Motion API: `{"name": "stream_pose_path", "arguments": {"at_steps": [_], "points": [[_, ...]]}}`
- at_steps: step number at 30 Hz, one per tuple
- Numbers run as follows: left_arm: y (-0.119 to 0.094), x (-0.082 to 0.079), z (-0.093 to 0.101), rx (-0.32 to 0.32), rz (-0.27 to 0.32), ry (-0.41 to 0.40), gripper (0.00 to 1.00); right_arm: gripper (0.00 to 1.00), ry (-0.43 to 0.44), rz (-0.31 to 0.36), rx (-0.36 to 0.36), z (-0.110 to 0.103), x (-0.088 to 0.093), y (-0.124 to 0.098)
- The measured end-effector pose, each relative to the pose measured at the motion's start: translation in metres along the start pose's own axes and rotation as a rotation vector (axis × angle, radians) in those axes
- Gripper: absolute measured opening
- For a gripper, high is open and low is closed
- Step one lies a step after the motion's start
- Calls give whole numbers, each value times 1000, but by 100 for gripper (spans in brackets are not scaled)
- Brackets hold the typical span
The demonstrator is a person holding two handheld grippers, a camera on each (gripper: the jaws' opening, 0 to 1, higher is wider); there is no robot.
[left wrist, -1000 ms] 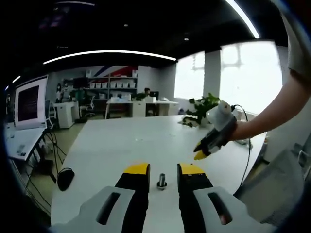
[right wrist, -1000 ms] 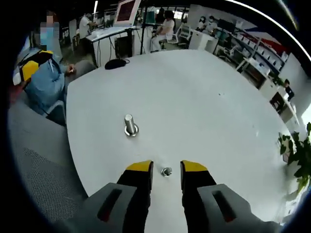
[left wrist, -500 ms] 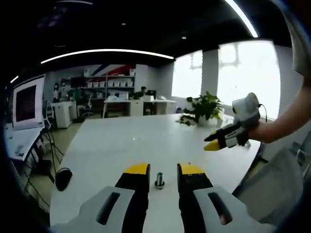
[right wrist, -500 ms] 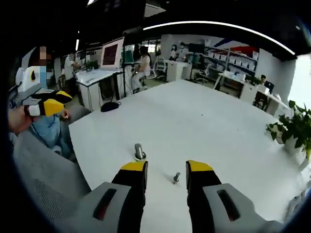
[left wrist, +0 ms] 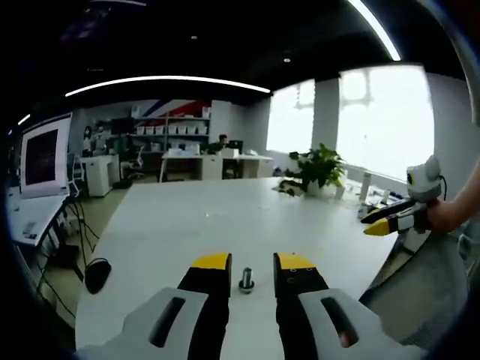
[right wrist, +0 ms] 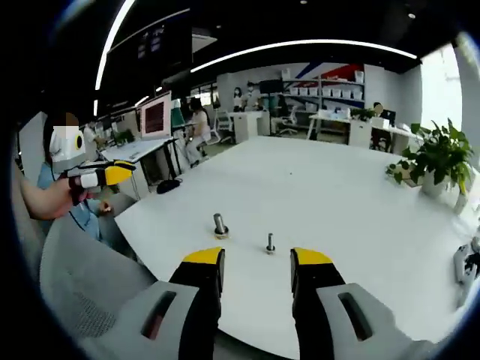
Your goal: Place the washer onto the threaded stud by aligning its center hole with the stud, sliding it down to the base, and recovering from edge contact or off-axis alignment until the washer reaches the visible bottom stop.
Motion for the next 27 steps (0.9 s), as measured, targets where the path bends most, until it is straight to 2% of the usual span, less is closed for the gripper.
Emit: {"name": "stream_pose_path", "arguments": {"at_steps": [4,7,10,17,20,22,24,25,27], "points": [[1,-1,3,5,-3,16,20,37,-52,29,-10,0,-7,-1],[1,0,2,2,-5,15,20,37,-17,13,-9,6,-4,3],[-1,-2,-1,-11,8,10,20,37,-43,35,-17,2,-8,-2],[-1,-2,-3,-23,9,15,20,37,-60,32,-20,-1,-9,-2],[0,-2,-2,-22,6,16,20,38,-75,15,-12,3,-3,-4],[0,-2,-1,-23,3,24,20,38,16,32,14,9,3,-3],[0,0,1,-22,0,23,20,38,-15,1,27,11,6,2],[1,1,3,-26,-13,36,20,38,-46,6,24,9,4,2],[2,-3,7,-15,1,53,21,38,-47,38,8,5,2,-3]]}}
Point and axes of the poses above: the point that each gripper's makers call its tool centre point, and the gripper's own axes: y roughly forward along the fingers, z roughly to its right, x roughly out of its underside, the point moved 2 cm from there along -y, roughly backward along the fingers, and after that the axes turned 8 degrees about -z, right-handed, at the moved point
